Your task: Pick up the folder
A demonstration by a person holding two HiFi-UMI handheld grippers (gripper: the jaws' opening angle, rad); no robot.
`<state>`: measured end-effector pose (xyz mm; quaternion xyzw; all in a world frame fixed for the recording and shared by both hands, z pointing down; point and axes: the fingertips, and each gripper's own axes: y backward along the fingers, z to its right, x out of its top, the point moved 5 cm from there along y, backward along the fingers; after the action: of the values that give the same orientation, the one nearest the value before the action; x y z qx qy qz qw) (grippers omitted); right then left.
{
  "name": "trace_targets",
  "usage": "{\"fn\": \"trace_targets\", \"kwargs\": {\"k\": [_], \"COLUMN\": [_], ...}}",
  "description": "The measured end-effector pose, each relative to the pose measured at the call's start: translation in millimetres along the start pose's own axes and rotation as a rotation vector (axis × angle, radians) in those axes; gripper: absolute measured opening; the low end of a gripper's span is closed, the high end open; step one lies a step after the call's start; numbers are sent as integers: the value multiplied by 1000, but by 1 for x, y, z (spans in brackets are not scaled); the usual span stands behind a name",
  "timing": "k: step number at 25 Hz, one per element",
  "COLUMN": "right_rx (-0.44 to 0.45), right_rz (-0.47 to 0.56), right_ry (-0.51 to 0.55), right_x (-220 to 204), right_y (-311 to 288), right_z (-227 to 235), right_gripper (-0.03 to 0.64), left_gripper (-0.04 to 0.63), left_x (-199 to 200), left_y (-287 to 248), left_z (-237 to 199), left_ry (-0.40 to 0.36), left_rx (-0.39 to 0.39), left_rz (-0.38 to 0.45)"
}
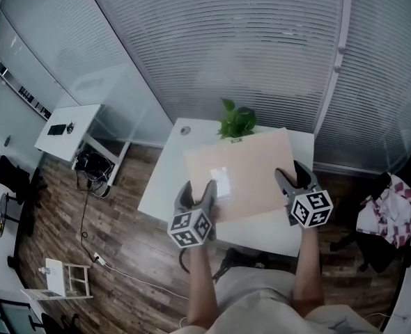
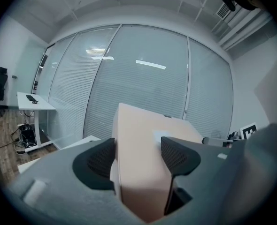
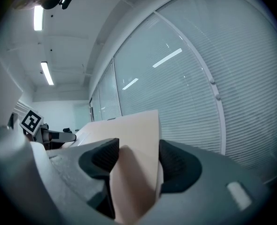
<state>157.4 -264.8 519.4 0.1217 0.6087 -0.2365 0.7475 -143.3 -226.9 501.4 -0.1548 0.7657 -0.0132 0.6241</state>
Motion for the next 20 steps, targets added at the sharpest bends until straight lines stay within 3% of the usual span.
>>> {"fn": "trace_targets", "kwargs": {"k": [20], "right_rx": [18], "right_rz": [20], "right_ry": [-4], "right_x": [-1], "right_y": [23], "right_z": [6], "right_gripper": [268], "left_gripper": [321], "left_x": [-11], "left_y": [11], "left_z": [15], "left_ry": [8], "left_rx": [-18], "left_rz": [24]}}
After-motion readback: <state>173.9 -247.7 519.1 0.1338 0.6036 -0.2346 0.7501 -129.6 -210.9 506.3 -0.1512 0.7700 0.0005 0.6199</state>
